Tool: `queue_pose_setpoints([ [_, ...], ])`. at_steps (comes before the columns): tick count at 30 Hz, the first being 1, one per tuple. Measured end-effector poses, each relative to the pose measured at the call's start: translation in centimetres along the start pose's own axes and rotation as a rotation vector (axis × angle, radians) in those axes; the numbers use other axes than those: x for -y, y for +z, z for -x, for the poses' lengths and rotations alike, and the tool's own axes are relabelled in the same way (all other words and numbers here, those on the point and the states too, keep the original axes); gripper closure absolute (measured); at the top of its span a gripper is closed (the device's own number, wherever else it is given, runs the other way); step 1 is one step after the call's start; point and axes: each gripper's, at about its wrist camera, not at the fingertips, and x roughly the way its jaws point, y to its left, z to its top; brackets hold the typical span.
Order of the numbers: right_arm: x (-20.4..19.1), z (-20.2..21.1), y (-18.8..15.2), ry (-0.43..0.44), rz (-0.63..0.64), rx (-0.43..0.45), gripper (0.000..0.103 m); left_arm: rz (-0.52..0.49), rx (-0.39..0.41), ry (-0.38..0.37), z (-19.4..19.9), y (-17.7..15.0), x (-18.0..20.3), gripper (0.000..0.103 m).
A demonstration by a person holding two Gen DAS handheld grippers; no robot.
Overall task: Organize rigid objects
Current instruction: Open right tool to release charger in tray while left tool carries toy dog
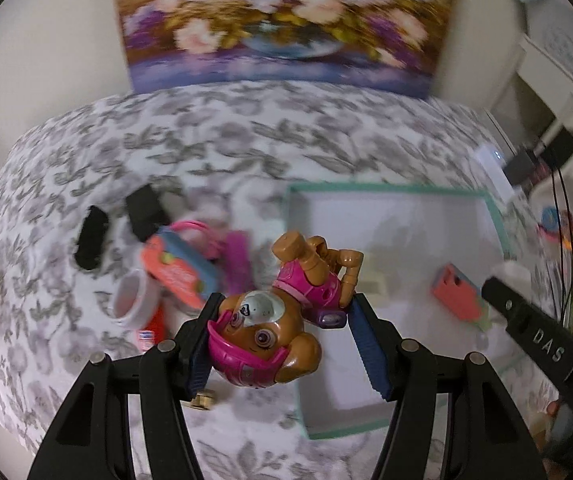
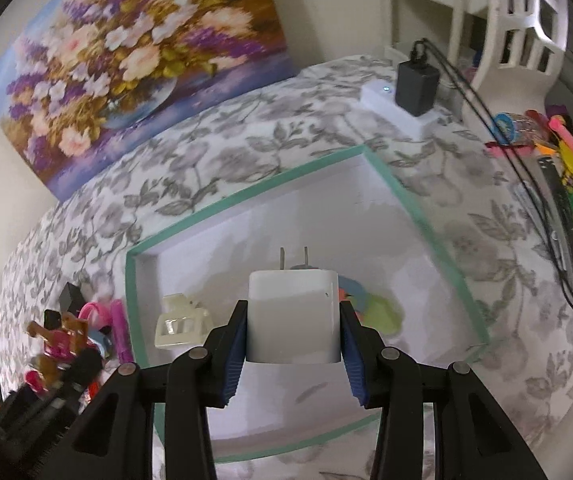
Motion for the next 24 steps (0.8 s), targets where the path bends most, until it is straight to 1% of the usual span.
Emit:
queue_pose_setpoints([
  [4,1.0,-0.4,-0.2,-0.007,-0.016,-0.012,0.057,-0.052,-0.031,-0.011,-1.1,-0.8,2.2,0.039],
  [9,1.8,-2.4,-0.8,-0.012,-0.032,-0.082,0.057,-0.093,-0.082,-0.009,-2.9,-1.7,3.5,0.039],
  [13,2.1,-3.8,-1.4,-0.01,-0.039,-0.127,0.057,-0.099,-0.122,-0.013,-4.3,-2.4,3.9,0.039],
  [20,2.1,-4.4,-1.8,-0.02,-0.033,-0.149,0.056,-0.112,-0.158,-0.017,-5.6,-3.1,4.4,0.039],
  [24,1.8,-4.3,-1.7,-0.026,-0.021,-0.143,0.056,-0.109,-0.169,-0.015,-6.1,-3.1,4.4,0.039],
])
